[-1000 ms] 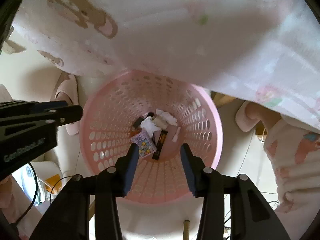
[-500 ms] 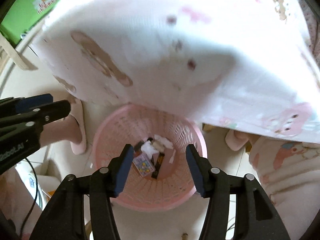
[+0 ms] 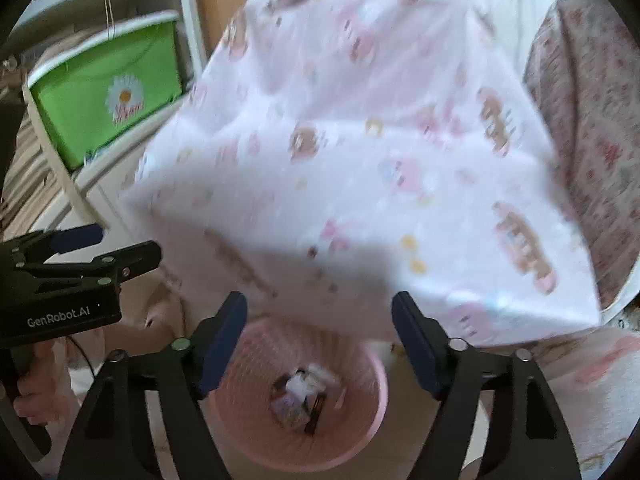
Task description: Collect trash
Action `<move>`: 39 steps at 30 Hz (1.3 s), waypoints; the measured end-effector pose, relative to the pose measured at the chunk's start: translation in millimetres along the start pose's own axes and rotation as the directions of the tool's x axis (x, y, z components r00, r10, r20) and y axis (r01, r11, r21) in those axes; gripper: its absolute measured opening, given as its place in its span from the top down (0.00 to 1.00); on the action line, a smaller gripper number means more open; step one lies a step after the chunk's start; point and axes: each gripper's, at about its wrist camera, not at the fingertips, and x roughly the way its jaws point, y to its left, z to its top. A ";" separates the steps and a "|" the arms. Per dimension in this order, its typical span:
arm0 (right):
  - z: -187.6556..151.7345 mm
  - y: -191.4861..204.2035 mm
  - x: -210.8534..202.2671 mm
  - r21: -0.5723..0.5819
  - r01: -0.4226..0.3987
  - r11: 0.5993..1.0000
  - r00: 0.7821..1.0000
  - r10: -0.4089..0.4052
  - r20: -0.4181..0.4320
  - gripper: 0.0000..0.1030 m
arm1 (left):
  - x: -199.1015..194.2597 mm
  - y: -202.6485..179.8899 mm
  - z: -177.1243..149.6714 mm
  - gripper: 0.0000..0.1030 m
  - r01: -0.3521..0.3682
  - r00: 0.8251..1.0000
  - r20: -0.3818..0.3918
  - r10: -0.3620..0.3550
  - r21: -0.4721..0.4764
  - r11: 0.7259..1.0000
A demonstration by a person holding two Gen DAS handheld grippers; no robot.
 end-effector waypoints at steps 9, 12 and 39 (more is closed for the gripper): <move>5.4 -27.7 -8.8 0.087 0.070 0.994 0.997 -0.073 0.029 0.15 | -12.6 3.4 1.4 0.06 0.003 0.998 0.067 -0.003 -0.012 1.000; 5.0 -31.4 -5.7 0.108 0.062 0.992 0.997 -0.066 0.027 0.15 | -16.9 4.6 0.0 0.01 0.005 0.995 0.096 -0.002 -0.029 1.000; 5.4 -31.4 -3.4 0.122 0.062 0.991 0.998 -0.066 0.026 0.15 | -13.0 5.3 -0.3 0.01 0.042 0.995 0.088 -0.038 -0.045 0.998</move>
